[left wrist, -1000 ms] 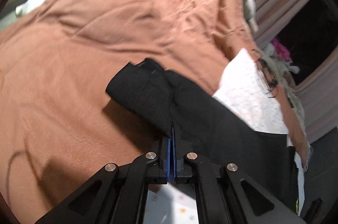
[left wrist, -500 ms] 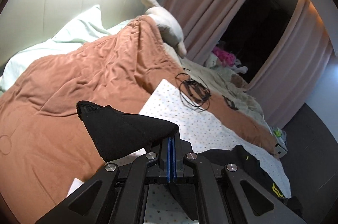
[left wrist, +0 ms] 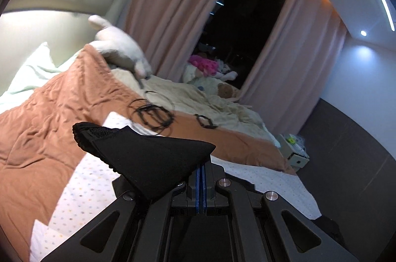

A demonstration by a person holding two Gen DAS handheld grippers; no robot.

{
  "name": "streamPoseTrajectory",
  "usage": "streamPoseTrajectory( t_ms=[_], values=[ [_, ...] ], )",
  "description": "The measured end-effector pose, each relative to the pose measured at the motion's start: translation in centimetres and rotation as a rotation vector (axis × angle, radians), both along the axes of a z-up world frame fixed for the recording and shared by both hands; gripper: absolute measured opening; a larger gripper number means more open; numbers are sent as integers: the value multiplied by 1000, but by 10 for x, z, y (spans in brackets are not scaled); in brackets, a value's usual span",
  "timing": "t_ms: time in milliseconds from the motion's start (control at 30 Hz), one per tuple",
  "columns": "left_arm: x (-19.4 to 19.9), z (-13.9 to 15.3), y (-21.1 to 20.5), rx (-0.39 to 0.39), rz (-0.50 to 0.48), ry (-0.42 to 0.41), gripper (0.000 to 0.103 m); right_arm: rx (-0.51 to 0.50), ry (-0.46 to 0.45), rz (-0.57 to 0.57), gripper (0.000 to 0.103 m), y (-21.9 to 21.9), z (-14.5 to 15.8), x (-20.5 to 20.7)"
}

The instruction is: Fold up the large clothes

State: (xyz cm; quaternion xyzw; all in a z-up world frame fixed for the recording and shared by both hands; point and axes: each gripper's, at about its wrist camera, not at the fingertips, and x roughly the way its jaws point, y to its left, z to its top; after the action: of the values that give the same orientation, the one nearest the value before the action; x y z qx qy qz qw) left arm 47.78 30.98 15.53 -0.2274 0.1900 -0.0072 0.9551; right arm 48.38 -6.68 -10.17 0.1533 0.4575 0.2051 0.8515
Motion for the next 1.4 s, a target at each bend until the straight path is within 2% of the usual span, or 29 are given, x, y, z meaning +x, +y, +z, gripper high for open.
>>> streamPoseTrajectory(
  t_ms=[133, 267, 533, 733, 867, 900, 967, 1033, 1100, 1233, 1400],
  values=[
    [17, 13, -46, 18, -67, -10, 0, -4, 12, -30, 58, -32, -3, -1],
    [34, 22, -97, 71, -126, -9, 0, 15, 14, -78, 58, -67, -3, 0],
    [71, 17, -183, 96, -240, 21, 0, 68, 9, -168, 58, -138, -5, -12],
    [94, -1, -251, 132, -332, 65, 0, 95, 25, -233, 58, -180, -17, -13],
    [105, -31, -290, 142, -402, 159, 1, 108, 42, -269, 58, -204, -28, -15],
    [107, -40, -298, 140, -421, 188, 5, 111, 47, -275, 58, -208, -31, -15],
    [114, -61, -310, 122, -478, 242, 21, 115, 62, -287, 58, -212, -39, -12],
    [113, -78, -318, 121, -504, 277, 68, 119, 76, -289, 58, -216, -44, -11],
    [105, -87, -316, 138, -489, 266, 87, 116, 84, -286, 58, -216, -47, -9],
    [92, -98, -308, 142, -466, 285, 89, 114, 90, -280, 58, -215, -50, -8],
    [67, -114, -270, 172, -388, 314, 89, 81, 81, -240, 59, -192, -44, -5]
  ],
)
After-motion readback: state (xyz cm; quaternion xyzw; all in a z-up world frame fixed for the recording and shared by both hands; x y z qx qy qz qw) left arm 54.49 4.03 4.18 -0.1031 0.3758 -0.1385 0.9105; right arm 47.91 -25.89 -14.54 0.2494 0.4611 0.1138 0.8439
